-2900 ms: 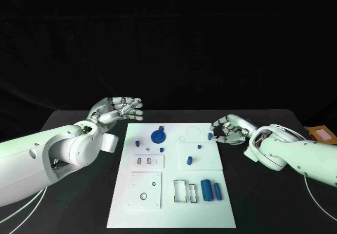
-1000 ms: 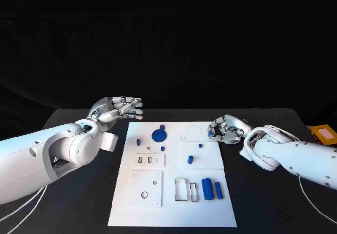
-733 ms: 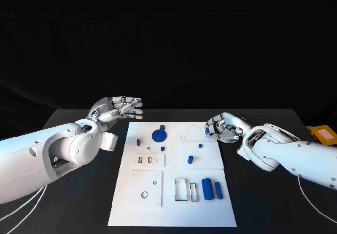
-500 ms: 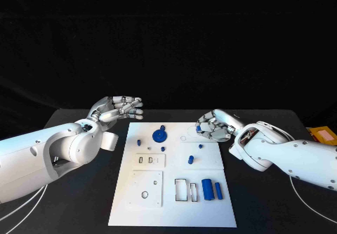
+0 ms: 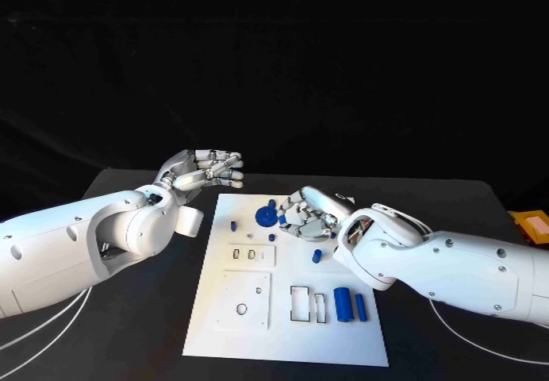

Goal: Assemble the parts on the task board

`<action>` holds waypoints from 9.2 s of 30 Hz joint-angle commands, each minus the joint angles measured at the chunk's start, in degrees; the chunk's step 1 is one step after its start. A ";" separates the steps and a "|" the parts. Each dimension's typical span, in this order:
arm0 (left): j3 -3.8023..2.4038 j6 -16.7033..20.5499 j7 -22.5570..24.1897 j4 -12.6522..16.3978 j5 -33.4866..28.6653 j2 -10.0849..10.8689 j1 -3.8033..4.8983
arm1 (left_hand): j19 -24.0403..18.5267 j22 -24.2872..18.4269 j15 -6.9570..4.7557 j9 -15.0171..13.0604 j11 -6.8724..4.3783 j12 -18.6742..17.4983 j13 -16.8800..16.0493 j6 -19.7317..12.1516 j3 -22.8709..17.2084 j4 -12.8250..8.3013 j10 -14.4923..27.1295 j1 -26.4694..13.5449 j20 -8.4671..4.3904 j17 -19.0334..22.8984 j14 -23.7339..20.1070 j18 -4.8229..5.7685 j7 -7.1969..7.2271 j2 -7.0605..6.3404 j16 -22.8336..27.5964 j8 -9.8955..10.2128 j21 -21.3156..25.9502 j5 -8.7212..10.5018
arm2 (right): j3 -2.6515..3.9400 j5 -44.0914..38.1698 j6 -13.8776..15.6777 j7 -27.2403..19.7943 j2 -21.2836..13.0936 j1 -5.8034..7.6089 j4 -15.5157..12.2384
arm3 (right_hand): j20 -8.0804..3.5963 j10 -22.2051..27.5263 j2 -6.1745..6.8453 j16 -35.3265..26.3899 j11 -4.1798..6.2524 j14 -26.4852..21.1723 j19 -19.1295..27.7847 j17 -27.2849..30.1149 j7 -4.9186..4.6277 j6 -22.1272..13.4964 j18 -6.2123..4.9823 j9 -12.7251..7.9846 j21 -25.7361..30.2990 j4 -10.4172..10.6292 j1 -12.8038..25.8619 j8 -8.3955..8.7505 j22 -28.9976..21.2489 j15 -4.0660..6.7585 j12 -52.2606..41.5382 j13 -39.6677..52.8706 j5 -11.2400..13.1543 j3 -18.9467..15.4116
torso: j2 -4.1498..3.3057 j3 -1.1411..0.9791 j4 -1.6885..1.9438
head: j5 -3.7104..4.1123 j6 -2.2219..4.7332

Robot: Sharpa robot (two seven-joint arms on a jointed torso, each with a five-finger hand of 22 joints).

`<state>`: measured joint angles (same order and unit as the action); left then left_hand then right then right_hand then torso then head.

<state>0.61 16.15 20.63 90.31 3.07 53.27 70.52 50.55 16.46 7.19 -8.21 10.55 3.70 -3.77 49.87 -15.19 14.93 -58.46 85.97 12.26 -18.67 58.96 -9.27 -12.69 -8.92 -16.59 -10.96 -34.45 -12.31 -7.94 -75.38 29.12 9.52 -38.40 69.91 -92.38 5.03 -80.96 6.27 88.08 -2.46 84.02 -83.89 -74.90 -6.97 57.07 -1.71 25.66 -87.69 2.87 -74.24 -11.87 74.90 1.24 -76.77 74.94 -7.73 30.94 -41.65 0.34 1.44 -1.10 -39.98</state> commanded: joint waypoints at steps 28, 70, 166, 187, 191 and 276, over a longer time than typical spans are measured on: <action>-0.03 -1.19 -0.12 0.10 -0.15 -0.72 0.04 | -0.52 0.07 -0.10 -0.07 -0.22 0.20 -0.09 0.05 -0.23 0.11 0.00 0.27 0.01 -0.11 -0.45 -0.94 -0.97 -0.27 0.34 0.13 -0.17 0.22 | -0.57 -10.74 -5.22 8.17 8.03 -4.72 3.36 | -0.59 0.24 1.99 0.19 0.64 4.89 -4.06 -9.96 0.55 0.33 0.91 1.78 0.07 1.05 2.98 -2.53 12.91 0.68 0.70 1.12 0.09 -1.06 | -0.02 -0.09 -0.04 | -1.77 -1.14; -0.03 -1.16 -0.14 0.18 -0.15 -0.41 0.04 | -0.97 0.12 -0.06 -0.08 -0.19 0.18 -0.08 0.06 -0.30 0.06 -0.03 0.22 0.06 -0.26 -0.59 -0.93 -1.01 -0.36 0.51 0.15 -0.24 0.23 | -0.82 -12.85 -6.65 7.74 8.93 -5.05 5.29 | 0.17 2.01 3.67 -0.05 -0.71 4.75 -2.88 -9.47 -1.09 -3.61 0.47 0.94 1.53 0.91 3.25 -1.03 11.72 -0.38 2.55 -0.35 0.59 -1.07 | -0.02 -0.05 -0.09 | -1.48 -1.38; 2.16 -29.74 -54.43 -10.04 54.36 -15.59 2.07 | 26.91 54.24 -10.25 -23.62 -10.07 60.77 -45.66 -3.57 6.95 1.93 -9.66 -21.32 -9.00 -55.80 27.09 5.24 8.01 4.20 -64.31 -31.29 -48.63 -0.07 | -0.29 27.59 -1.71 -10.68 -15.78 4.41 0.07 | 1.30 6.12 1.57 -1.91 -1.88 3.76 0.07 -5.69 -2.35 -7.25 -0.77 -2.77 6.36 9.78 -4.30 -0.34 8.84 -1.40 5.87 -5.38 -4.71 -15.32 | 2.96 -0.72 -0.22 | -2.79 -4.72; 2.55 -31.90 -54.28 -11.38 53.10 -16.97 2.06 | 26.68 54.09 -10.07 -23.61 -9.90 60.06 -44.76 -3.72 6.34 1.81 -8.91 -19.83 -8.83 -55.79 27.08 5.20 7.85 4.79 -64.30 -30.91 -48.53 -0.32 | -0.31 27.37 -2.12 -10.20 -15.44 4.29 0.25 | 1.29 6.35 1.57 -2.07 -1.89 3.67 0.28 -5.34 -2.38 -7.38 -0.85 -2.78 6.68 9.83 -4.28 -0.34 8.62 -1.41 6.15 -5.66 -4.82 -15.23 | 2.93 -0.76 -0.20 | -2.81 -5.11; 2.58 -32.14 -54.12 -11.38 52.64 -17.12 2.06 | 26.66 54.14 -10.06 -23.63 -9.90 60.03 -44.68 -3.63 5.91 1.79 -8.90 -18.84 -8.78 -55.79 27.08 5.20 7.85 4.91 -64.30 -30.80 -48.54 -0.34 | -0.32 27.36 -2.21 -10.14 -15.33 4.24 0.31 | 1.29 6.36 1.56 -2.15 -1.89 3.63 0.33 -5.18 -2.38 -7.44 -0.87 -2.79 6.77 9.86 -4.29 -0.36 8.57 -1.41 6.16 -5.66 -4.91 -15.15 | 2.93 -0.77 -0.19 | -2.66 -5.20; 3.40 -26.38 -51.80 -7.24 59.58 -13.34 0.94 | 28.64 58.18 -11.03 -30.36 -10.98 62.34 -47.02 -2.57 -39.10 -9.58 -13.12 -16.51 -9.63 -56.03 27.17 5.83 8.69 -3.91 -64.34 -34.84 -50.21 -1.02 | -0.37 26.69 -3.39 -9.44 -15.28 3.83 0.58 | 1.27 7.17 1.87 -2.84 -1.95 3.31 1.22 -4.02 -2.47 -7.93 -1.23 -2.81 8.28 10.20 -4.18 -0.79 7.60 -1.42 7.16 -6.68 -6.53 -14.17 | 2.88 -0.77 -0.17 | -3.43 -6.39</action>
<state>4.02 -9.69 -30.95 83.01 61.24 40.09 71.51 78.94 74.56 -3.47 -36.05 -0.34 65.85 -50.78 46.85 -42.47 16.75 -71.21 69.95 2.58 -74.61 84.14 -4.39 -4.11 -13.02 -80.94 -45.39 -84.38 -13.05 -8.31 -48.10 26.46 0.24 -53.70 73.78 -91.72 6.47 -74.30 7.56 85.54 -4.40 83.92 -83.07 -74.91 -9.58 49.57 -2.61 22.83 -79.70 13.18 -78.43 -12.38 74.92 -0.51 -69.96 68.36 -14.10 16.47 -38.75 -0.43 1.23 -4.54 -46.33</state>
